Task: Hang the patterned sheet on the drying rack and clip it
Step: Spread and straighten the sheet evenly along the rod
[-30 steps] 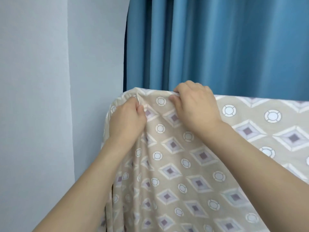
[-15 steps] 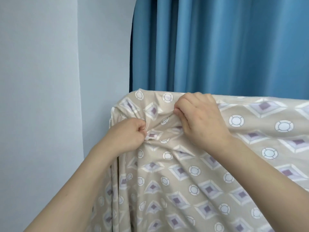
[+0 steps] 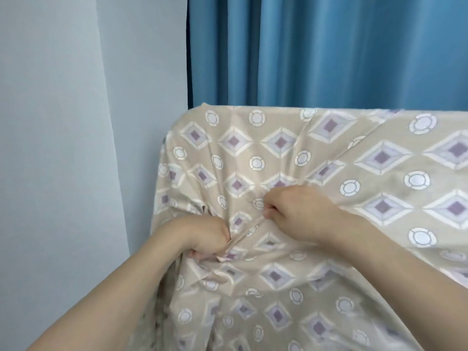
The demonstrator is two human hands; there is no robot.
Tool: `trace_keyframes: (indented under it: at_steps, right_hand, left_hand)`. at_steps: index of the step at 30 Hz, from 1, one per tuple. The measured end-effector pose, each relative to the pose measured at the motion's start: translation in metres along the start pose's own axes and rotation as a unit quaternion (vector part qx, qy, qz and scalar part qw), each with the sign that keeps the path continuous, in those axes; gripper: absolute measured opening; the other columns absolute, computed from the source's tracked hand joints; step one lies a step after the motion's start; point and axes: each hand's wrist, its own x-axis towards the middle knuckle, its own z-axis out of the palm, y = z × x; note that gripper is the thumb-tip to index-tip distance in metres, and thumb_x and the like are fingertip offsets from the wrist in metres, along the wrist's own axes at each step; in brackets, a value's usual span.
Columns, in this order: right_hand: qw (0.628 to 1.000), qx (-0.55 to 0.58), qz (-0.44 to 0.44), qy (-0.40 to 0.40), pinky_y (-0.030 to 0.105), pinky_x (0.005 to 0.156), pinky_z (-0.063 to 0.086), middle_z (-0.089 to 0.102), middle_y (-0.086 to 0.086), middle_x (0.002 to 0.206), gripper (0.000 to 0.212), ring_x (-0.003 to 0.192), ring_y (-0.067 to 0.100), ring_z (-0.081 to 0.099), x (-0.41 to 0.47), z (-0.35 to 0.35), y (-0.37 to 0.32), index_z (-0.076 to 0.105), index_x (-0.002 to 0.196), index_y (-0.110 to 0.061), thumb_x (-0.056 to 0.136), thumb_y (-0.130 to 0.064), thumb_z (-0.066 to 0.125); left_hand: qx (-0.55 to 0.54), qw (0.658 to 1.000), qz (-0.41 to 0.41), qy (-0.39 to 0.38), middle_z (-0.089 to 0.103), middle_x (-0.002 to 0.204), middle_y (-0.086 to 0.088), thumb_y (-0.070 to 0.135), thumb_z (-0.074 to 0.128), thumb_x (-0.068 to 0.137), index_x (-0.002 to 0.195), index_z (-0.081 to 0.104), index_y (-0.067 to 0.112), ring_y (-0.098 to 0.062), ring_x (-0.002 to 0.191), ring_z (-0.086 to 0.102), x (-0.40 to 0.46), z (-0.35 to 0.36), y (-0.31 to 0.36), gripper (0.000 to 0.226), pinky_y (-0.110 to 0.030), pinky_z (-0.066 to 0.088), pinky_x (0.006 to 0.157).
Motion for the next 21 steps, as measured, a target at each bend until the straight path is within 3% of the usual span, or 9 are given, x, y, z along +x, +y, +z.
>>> trace_keyframes:
  at_steps: [3,5,6,8,10,12,15,18,21]
  right_hand:
    - [0.992,0.082,0.017,-0.091,0.031,0.072,0.038,0.055,-0.007,0.08,0.03,0.092,0.021,0.057,0.003,-0.004,-0.002,0.043,0.069,-0.023,0.096,-0.032,0.047]
    - [0.99,0.132,-0.041,0.005,0.036,0.076,0.045,0.059,-0.002,0.082,0.022,0.09,0.024,0.059,0.008,-0.018,-0.006,0.056,0.076,-0.021,0.095,-0.027,0.048]
    - [0.983,0.122,-0.083,0.11,0.039,0.079,0.046,0.062,0.001,0.088,0.019,0.09,0.026,0.059,0.014,-0.026,-0.007,0.061,0.084,-0.017,0.094,-0.025,0.047]
    - [0.944,0.056,-0.12,0.301,0.04,0.087,0.042,0.063,0.005,0.101,0.023,0.096,0.029,0.056,0.032,-0.045,-0.009,0.064,0.098,-0.015,0.088,-0.025,0.046]
    - [0.92,-0.043,-0.059,0.385,0.039,0.091,0.033,0.059,0.008,0.118,0.036,0.107,0.031,0.053,0.055,-0.064,-0.01,0.061,0.115,-0.014,0.085,-0.03,0.05]
    - [0.939,-0.092,0.026,0.331,0.041,0.089,0.033,0.054,0.012,0.123,0.049,0.11,0.034,0.051,0.076,-0.079,-0.015,0.052,0.125,-0.011,0.087,-0.042,0.051]
    - [0.96,-0.115,0.1,0.236,0.032,0.059,0.027,0.052,0.006,0.09,0.038,0.081,0.029,0.051,0.099,-0.082,-0.017,0.046,0.099,-0.013,0.096,-0.051,0.039]
    - [0.952,-0.145,0.105,0.248,0.029,0.05,0.018,0.043,0.0,0.074,0.038,0.069,0.025,0.044,0.103,-0.075,-0.016,0.039,0.088,-0.016,0.098,-0.053,0.036]
    - [0.954,-0.147,0.093,0.243,0.029,0.048,0.016,0.041,0.0,0.071,0.039,0.068,0.025,0.044,0.105,-0.076,-0.013,0.04,0.088,-0.016,0.098,-0.054,0.037]
  left_hand:
    - [-0.041,0.997,-0.033,-0.056,0.059,0.068,-0.014,0.014,0.051,0.085,0.075,0.052,0.013,-0.027,0.057,0.058,0.002,0.018,0.002,0.01,-0.032,0.05,0.052]
    - [-0.085,0.995,-0.029,-0.047,0.061,0.067,-0.008,0.017,0.049,0.087,0.071,0.052,0.018,-0.022,0.053,0.059,-0.004,0.021,-0.006,0.016,-0.03,0.05,0.054]
    - [-0.103,0.994,-0.023,-0.008,0.062,0.063,-0.002,0.02,0.05,0.087,0.069,0.055,0.019,-0.018,0.053,0.06,-0.01,0.018,-0.011,0.018,-0.027,0.049,0.056]
    - [-0.139,0.975,-0.023,0.17,0.061,0.059,0.007,0.035,0.056,0.086,0.064,0.057,0.02,-0.014,0.059,0.061,-0.024,0.006,-0.022,0.027,-0.027,0.047,0.061]
    - [-0.17,0.914,-0.044,0.366,0.06,0.063,0.008,0.055,0.056,0.083,0.063,0.054,0.02,-0.013,0.067,0.06,-0.037,-0.007,-0.025,0.04,-0.03,0.046,0.063]
    - [-0.171,0.887,-0.058,0.425,0.062,0.068,0.009,0.067,0.053,0.08,0.069,0.055,0.022,-0.013,0.072,0.06,-0.047,-0.012,-0.018,0.046,-0.031,0.049,0.067]
    - [-0.139,0.89,-0.081,0.426,0.061,0.088,0.011,0.075,0.05,0.078,0.088,0.052,0.025,-0.018,0.086,0.059,-0.052,-0.006,0.002,0.051,-0.035,0.049,0.075]
    - [-0.079,0.887,-0.063,0.451,0.055,0.102,0.007,0.082,0.044,0.075,0.104,0.047,0.023,-0.021,0.095,0.058,-0.052,0.001,0.02,0.067,-0.035,0.043,0.072]
    - [-0.023,0.902,-0.06,0.428,0.06,0.091,0.005,0.089,0.037,0.071,0.094,0.052,0.021,-0.021,0.086,0.061,-0.036,0.007,0.047,0.073,-0.033,0.042,0.065]
